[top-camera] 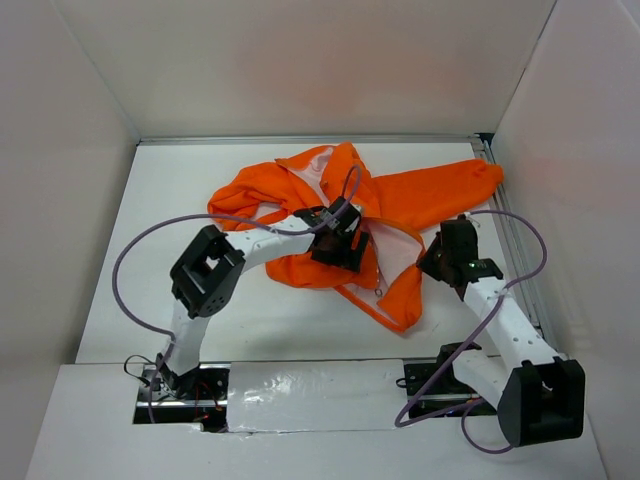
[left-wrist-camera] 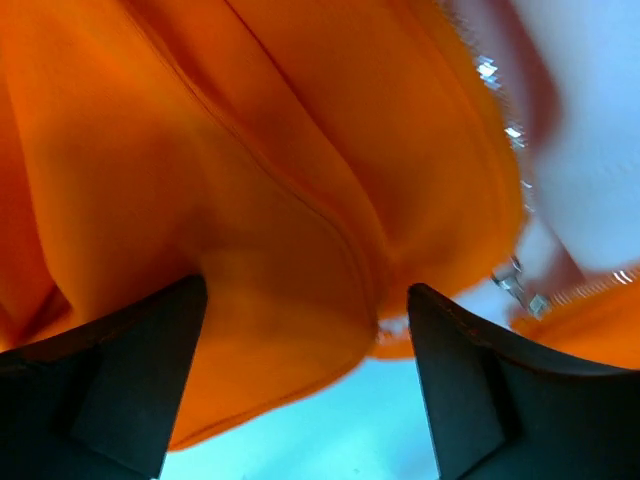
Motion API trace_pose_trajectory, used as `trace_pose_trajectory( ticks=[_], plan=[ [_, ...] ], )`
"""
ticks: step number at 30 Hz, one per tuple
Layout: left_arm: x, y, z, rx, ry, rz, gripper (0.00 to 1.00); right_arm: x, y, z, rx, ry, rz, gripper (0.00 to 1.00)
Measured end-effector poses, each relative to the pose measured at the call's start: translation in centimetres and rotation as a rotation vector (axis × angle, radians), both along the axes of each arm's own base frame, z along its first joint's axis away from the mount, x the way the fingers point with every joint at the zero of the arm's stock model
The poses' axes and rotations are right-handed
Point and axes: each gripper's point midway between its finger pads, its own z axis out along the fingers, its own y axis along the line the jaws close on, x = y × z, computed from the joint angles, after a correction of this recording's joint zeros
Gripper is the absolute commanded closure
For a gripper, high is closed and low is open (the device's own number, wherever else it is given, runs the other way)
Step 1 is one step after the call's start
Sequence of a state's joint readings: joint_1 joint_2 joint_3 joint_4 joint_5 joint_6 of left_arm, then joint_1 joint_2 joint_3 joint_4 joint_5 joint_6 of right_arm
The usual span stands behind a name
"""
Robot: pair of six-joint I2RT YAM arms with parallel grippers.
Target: Zip up the jacket
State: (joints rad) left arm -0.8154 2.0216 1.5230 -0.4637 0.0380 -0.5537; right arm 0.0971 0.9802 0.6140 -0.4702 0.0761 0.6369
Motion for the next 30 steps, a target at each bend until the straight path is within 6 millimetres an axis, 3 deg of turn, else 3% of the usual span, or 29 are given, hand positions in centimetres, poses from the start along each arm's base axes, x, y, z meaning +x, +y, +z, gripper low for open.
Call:
trace_pose_trajectory(
  ticks=[1, 3, 4, 5, 11, 13, 18, 20, 22, 25, 27, 30],
  plan=[
    [0.3, 0.0, -0.5, 0.017, 0.006, 0.013, 0.27, 0.0, 0.1, -0.2, 0.003, 0.006, 0.003, 0.73],
    [0.7, 0.0, -1.3, 0.045, 0.019, 0.052, 0.56, 0.1, 0.1, -0.4, 0.006, 0.013, 0.006, 0.73],
    [0.9, 0.1, -1.6, 0.058, 0.021, 0.064, 0.90, 0.1, 0.1, -0.5, 0.007, 0.017, 0.007, 0.73],
    [0.9, 0.3, -1.9, 0.071, 0.028, 0.078, 1.00, 0.1, 0.1, -0.7, 0.008, 0.021, 0.010, 0.73],
    [0.1, 1.8, -0.3, 0.084, 0.009, 0.099, 1.00, 0.0, 0.3, -1.2, 0.016, 0.045, 0.021, 0.74],
    [-1.2, 3.5, 2.0, 0.074, -0.010, 0.103, 1.00, 0.0, 0.4, -1.2, 0.018, 0.045, 0.028, 0.74],
    [-5.4, 7.9, 10.0, -0.079, -0.120, 0.128, 0.85, -0.1, 1.4, -0.9, 0.042, 0.035, 0.093, 0.70],
    [-7.7, 9.8, 11.5, -0.150, -0.141, 0.142, 0.81, -0.1, 2.0, -0.6, 0.054, 0.022, 0.131, 0.70],
    [-10.1, 11.5, 10.4, -0.180, -0.113, 0.155, 0.81, -0.1, 3.3, -0.1, 0.077, -0.001, 0.200, 0.71],
    [-13.9, 14.1, 5.1, -0.131, 0.012, 0.185, 0.81, -0.2, 5.0, 0.4, 0.106, -0.025, 0.295, 0.70],
    [-16.4, 15.9, 1.0, -0.055, 0.123, 0.204, 0.84, -0.5, 6.3, 0.6, 0.122, -0.033, 0.364, 0.62],
    [-18.8, 17.2, -2.1, -0.002, 0.244, 0.245, 0.92, -1.4, 8.7, 0.7, 0.127, -0.037, 0.495, 0.62]
  ],
)
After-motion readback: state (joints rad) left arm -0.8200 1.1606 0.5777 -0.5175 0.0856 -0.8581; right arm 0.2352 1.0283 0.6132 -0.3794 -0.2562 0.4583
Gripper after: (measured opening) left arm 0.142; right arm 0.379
